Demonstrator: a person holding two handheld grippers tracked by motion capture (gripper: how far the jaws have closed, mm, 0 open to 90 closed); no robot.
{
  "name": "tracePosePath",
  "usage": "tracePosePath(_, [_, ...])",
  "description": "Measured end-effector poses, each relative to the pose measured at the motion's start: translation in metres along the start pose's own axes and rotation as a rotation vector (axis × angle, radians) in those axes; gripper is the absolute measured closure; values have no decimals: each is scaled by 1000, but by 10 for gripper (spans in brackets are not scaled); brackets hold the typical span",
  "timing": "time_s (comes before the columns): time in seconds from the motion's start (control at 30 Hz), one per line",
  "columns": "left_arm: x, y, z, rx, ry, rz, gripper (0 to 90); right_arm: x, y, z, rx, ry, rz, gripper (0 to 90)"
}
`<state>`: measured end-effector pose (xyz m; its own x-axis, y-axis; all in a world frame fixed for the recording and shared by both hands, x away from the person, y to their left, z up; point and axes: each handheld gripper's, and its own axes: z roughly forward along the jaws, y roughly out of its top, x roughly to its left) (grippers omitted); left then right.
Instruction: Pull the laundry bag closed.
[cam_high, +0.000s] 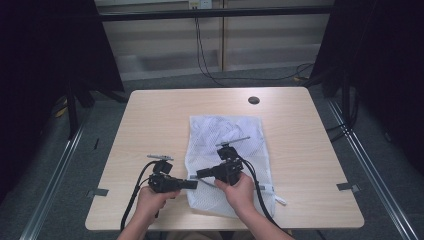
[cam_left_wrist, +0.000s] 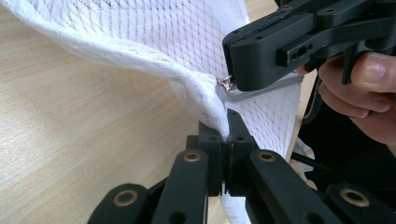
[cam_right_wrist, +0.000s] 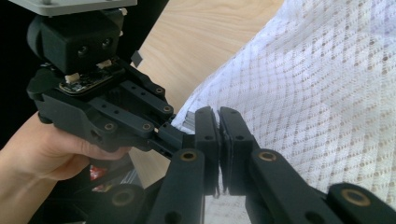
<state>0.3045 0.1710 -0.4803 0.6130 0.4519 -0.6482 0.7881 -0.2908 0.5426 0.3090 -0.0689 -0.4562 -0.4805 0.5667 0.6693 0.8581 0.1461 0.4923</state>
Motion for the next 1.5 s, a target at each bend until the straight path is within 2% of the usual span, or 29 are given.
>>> tracePosePath(0.43, [0, 0, 2, -2, 0, -7, 884, -2, -2, -2, 3, 0, -7, 868])
tracePosePath(0.47, [-1, 0, 1, -1, 1, -13, 884, -3, -2, -4, 2, -27, -17, 868])
tracePosePath(0.53, [0, 0, 0, -8, 0, -6, 884, -6, -2, -5, -2, -11, -1, 868])
tracePosePath(0.63, [-1, 0, 1, -2, -5, -15, 884, -7, -3, -7, -3, -17, -7, 868])
tracePosePath(1.0, [0, 0, 2, -1, 0, -3, 883, -8, -5, -8, 2, -11, -3, 868])
tracePosePath(1.03, [-1, 0, 1, -1, -4, -16, 884, -9, -5, -8, 3, -21, -8, 868])
tracePosePath(1.13, [0, 0, 1, -2, -3, -14, 883, -11, -6, -10, 1, -11, 2, 868])
tracePosePath(1.33, [0, 0, 2, -2, -1, -12, 884, -11, -6, -10, 6, -16, 2, 868])
tracePosePath(1.37, [0, 0, 1, -1, -2, -12, 884, -11, -6, -11, 7, -28, -3, 868])
tracePosePath(1.43, [0, 0, 1, -1, -6, -12, 883, -13, -7, -11, 5, -15, 1, 868])
tracePosePath(1.5, [0, 0, 2, -1, -5, -13, 884, -12, -7, -12, 6, -22, -4, 868])
